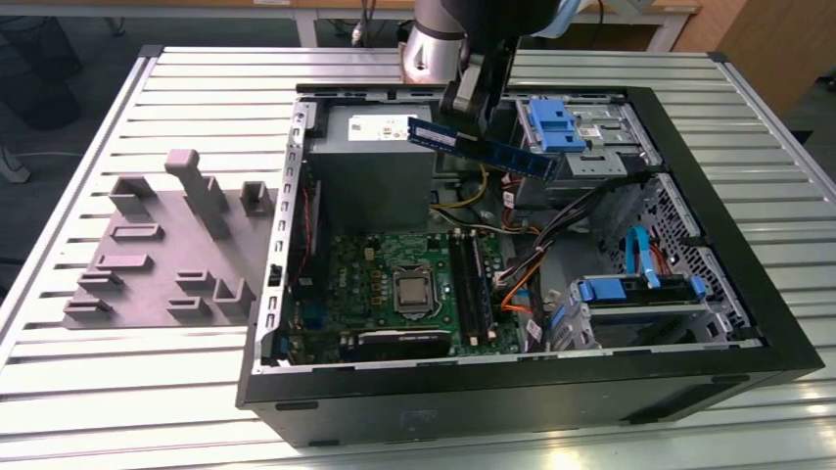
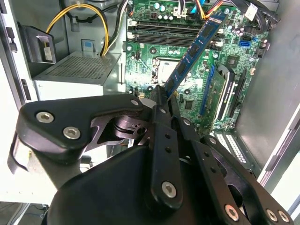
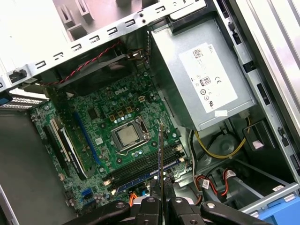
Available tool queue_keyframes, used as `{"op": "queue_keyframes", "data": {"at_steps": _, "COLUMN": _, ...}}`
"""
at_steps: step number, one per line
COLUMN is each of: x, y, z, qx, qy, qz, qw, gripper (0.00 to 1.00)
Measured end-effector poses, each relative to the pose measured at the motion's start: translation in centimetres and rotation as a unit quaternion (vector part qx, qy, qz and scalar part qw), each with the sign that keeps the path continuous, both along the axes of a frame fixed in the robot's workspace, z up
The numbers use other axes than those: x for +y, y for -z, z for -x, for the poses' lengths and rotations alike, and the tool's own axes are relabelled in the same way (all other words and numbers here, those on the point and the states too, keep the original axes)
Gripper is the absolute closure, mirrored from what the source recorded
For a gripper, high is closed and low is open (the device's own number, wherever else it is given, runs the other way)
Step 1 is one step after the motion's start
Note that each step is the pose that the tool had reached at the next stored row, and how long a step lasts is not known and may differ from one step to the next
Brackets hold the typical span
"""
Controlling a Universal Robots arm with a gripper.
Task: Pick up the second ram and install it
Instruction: 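Insert the second ram into the second slot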
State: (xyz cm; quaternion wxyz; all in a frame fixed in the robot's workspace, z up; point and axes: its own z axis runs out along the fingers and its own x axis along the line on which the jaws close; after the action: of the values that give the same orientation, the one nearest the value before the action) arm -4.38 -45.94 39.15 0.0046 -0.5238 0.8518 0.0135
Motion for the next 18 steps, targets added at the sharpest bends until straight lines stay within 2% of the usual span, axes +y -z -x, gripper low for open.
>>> {"op": "queue_keyframes", "data": {"at_steps": 8, "x": 0.00, "y": 0.00, "z": 0.00, "qx": 0.0000, "qy": 0.011, "qz": 0.0000, "qw": 0.9999, "gripper": 0.86}}
{"op": "queue_keyframes", "data": {"at_steps": 18, "x": 0.00, "y": 0.03, "z": -0.07, "qx": 0.0000, "qy": 0.045, "qz": 0.0000, "qw": 0.9990, "gripper": 0.86}}
